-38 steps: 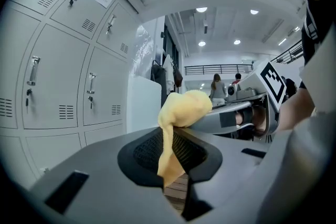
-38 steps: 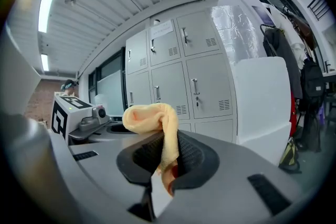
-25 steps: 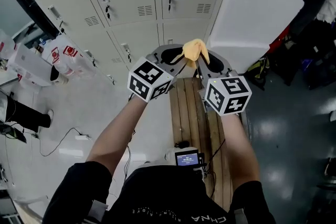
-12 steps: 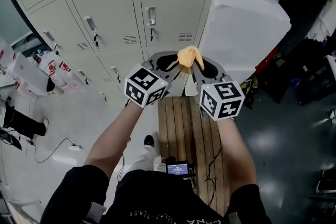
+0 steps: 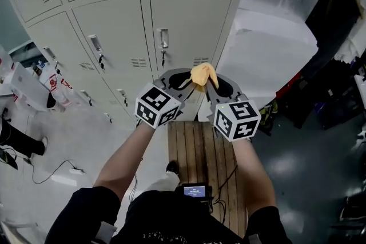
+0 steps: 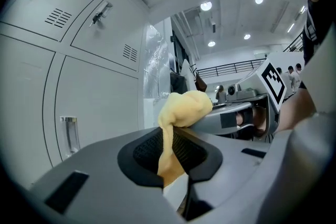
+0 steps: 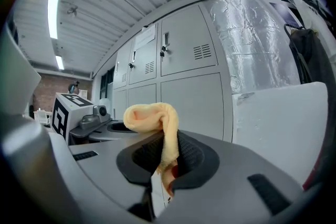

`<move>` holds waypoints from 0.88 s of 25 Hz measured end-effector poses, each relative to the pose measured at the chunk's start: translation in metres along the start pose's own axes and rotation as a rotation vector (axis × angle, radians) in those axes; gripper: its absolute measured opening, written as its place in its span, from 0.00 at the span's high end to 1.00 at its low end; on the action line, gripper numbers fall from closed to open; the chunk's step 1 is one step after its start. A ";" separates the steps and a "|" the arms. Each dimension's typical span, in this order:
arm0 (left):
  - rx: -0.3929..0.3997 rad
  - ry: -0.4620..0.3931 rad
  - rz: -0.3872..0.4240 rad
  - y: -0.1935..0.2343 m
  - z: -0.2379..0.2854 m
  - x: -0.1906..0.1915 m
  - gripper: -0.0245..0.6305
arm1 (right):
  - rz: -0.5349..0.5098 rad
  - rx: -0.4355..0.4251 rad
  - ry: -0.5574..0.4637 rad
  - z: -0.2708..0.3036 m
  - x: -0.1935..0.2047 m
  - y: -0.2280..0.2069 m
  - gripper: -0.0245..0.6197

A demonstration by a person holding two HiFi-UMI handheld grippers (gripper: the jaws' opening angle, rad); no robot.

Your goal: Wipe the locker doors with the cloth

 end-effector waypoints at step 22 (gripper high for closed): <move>-0.192 -0.006 -0.030 0.033 0.038 -0.016 0.87 | -0.013 -0.217 0.003 0.049 -0.029 -0.058 0.87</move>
Point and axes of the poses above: the fingertips, and each gripper's own axes: z forward along the fingers, y to its left, x out of its underside, the point moved 8 cm from there along -z, backward along the fingers, and after that the axes turned 15 degrees about -x, right-handed, at the moved point
